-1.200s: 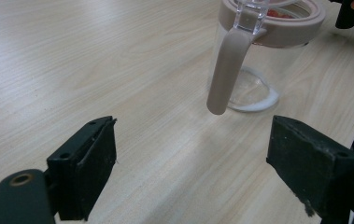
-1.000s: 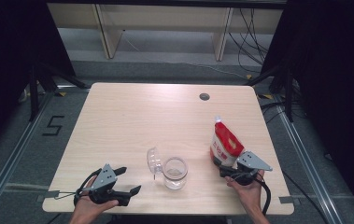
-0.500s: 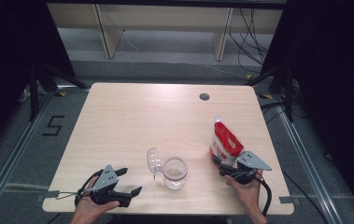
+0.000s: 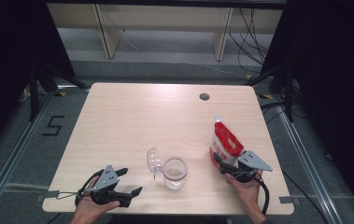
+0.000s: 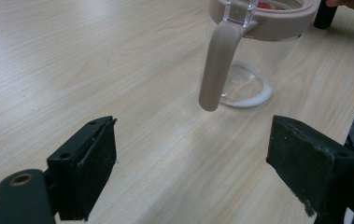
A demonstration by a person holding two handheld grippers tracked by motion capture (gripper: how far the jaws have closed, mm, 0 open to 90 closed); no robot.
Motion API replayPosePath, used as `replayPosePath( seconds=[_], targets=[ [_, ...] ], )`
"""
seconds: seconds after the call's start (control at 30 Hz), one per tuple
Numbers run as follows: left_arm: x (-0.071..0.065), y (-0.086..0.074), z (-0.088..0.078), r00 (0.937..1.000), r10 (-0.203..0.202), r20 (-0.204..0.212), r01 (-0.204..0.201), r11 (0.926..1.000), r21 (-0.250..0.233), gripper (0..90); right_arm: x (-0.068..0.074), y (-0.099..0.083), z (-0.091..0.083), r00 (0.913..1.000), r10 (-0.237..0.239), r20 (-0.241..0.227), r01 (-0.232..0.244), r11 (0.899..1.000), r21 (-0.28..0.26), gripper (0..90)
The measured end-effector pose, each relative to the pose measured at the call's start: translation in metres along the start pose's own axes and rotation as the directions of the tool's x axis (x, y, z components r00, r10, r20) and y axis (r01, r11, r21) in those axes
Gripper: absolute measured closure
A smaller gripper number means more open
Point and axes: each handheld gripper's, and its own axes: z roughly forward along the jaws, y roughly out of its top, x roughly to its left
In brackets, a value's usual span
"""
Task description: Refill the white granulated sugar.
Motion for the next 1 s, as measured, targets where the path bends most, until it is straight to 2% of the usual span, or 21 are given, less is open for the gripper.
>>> replayPosePath(
  seconds=[0.03, 0.07, 0.13, 0.23, 0.27, 0.3, 0.33, 0.4, 0.43, 0.57, 0.6, 0.63, 0.67, 0.7, 0.73, 0.8, 0.87, 0.9, 0.93, 0.97, 1.0],
  targets=[
    [0.0, 0.0, -0.001, 1.0, 0.009, 0.0, -0.009, 0.9999, 0.007, 15.3, -0.001, 0.0, 0.002, 0.9998, -0.014, -0.011, 0.014, 1.0, -0.014, 34.4],
    [-0.002, 0.0, -0.001, 0.9998, -0.02, -0.003, 0.02, 0.9998, 0.007, 15.3, 0.0, 0.0, 0.0, 0.9998, -0.004, -0.019, 0.005, 1.0, 0.01, 35.9],
    [-0.002, 0.0, 0.0, 0.9997, -0.025, -0.003, 0.025, 0.9997, -0.001, 15.3, 0.0, 0.0, 0.0, 0.9998, -0.001, -0.022, 0.002, 1.0, 0.007, 37.0],
    [-0.002, 0.0, -0.002, 0.9998, -0.018, -0.005, 0.018, 0.9998, 0.006, 15.3, -0.001, 0.001, 0.0, 0.9993, -0.037, -0.011, 0.037, 0.999, 0.014, 39.8],
    [-0.002, 0.0, -0.002, 0.9998, -0.018, -0.006, 0.018, 0.9998, 0.008, 15.3, 0.001, 0.001, -0.001, 0.9996, -0.02, -0.018, 0.02, 1.0, 0.021, 40.6],
    [-0.001, 0.001, -0.002, 1.0, -0.001, -0.003, 0.001, 1.0, 0.009, 15.3, 0.001, 0.002, -0.001, 0.9981, -0.035, -0.049, 0.036, 0.999, 0.02, 41.8],
    [-0.001, 0.001, -0.002, 0.9999, -0.015, -0.004, 0.015, 0.9999, 0.008, 15.4, 0.003, 0.002, 0.0, 0.9991, -0.042, -0.01, 0.042, 0.999, 0.008, 43.3],
    [-0.002, 0.0, -0.001, 0.9998, -0.02, 0.001, 0.02, 0.9998, 0.007, 15.4, 0.006, 0.003, -0.002, 0.9994, -0.034, 0.011, 0.034, 0.999, 0.038, 44.5],
    [-0.002, 0.0, -0.001, 0.9998, -0.021, -0.001, 0.021, 0.9998, 0.007, 15.5, 0.004, 0.004, -0.001, 0.9982, -0.06, 0.004, 0.06, 0.998, 0.02, 45.0],
    [-0.001, 0.0, -0.002, 0.9999, -0.011, 0.002, 0.011, 0.9999, 0.008, 15.5, 0.005, 0.007, -0.003, 0.9984, -0.057, 0.002, 0.056, 0.997, 0.061, 45.8],
    [0.0, 0.001, -0.002, 1.0, 0.005, 0.004, -0.005, 1.0, 0.003, 15.5, 0.004, 0.008, -0.003, 0.9949, -0.101, 0.012, 0.1, 0.995, 0.029, 46.2],
    [0.0, 0.001, -0.002, 1.0, 0.005, 0.004, -0.005, 1.0, 0.003, 15.5, 0.004, 0.008, -0.003, 0.9949, -0.101, 0.012, 0.1, 0.995, 0.029, 46.2],
    [0.001, 0.001, -0.003, 1.0, 0.009, 0.003, -0.009, 1.0, 0.005, 15.5, 0.003, 0.01, -0.005, 0.9882, -0.152, 0.016, 0.152, 0.988, 0.037, 46.5],
    [0.001, 0.001, -0.003, 1.0, 0.009, 0.003, -0.009, 1.0, 0.005, 15.5, 0.003, 0.01, -0.005, 0.9882, -0.152, 0.016, 0.152, 0.988, 0.037, 46.5],
    [0.001, 0.001, -0.003, 0.9999, 0.009, 0.005, -0.009, 1.0, 0.004, 15.5, 0.004, 0.011, -0.008, 0.9822, -0.186, 0.027, 0.185, 0.982, 0.043, 46.7],
    [0.001, 0.001, -0.003, 0.9999, 0.009, 0.007, -0.009, 0.9999, 0.004, 15.5, 0.006, 0.011, -0.009, 0.9812, -0.191, 0.029, 0.189, 0.981, 0.051, 46.8],
    [0.001, 0.001, -0.002, 0.9999, 0.012, 0.009, -0.012, 0.9999, 0.006, 15.5, 0.009, 0.014, -0.011, 0.9679, -0.251, 0.019, 0.249, 0.966, 0.071, 47.1],
    [0.001, 0.001, -0.002, 0.9999, 0.01, 0.01, -0.011, 0.9999, 0.006, 15.5, 0.009, 0.014, -0.011, 0.9679, -0.251, 0.019, 0.249, 0.966, 0.071, 47.1],
    [0.001, 0.001, -0.002, 0.9999, 0.007, 0.01, -0.008, 1.0, 0.006, 15.5, 0.01, 0.014, -0.011, 0.9595, -0.279, 0.04, 0.276, 0.959, 0.072, 47.1],
    [0.001, 0.001, -0.002, 0.9999, 0.008, 0.01, -0.008, 0.9999, 0.006, 15.5, 0.012, 0.016, -0.013, 0.9526, -0.303, 0.027, 0.299, 0.95, 0.094, 47.2],
    [0.001, 0.001, -0.002, 0.9999, 0.009, 0.01, -0.009, 0.9999, 0.005, 15.5, 0.014, 0.017, -0.014, 0.9483, -0.316, 0.034, 0.312, 0.946, 0.089, 47.2]
  ],
)
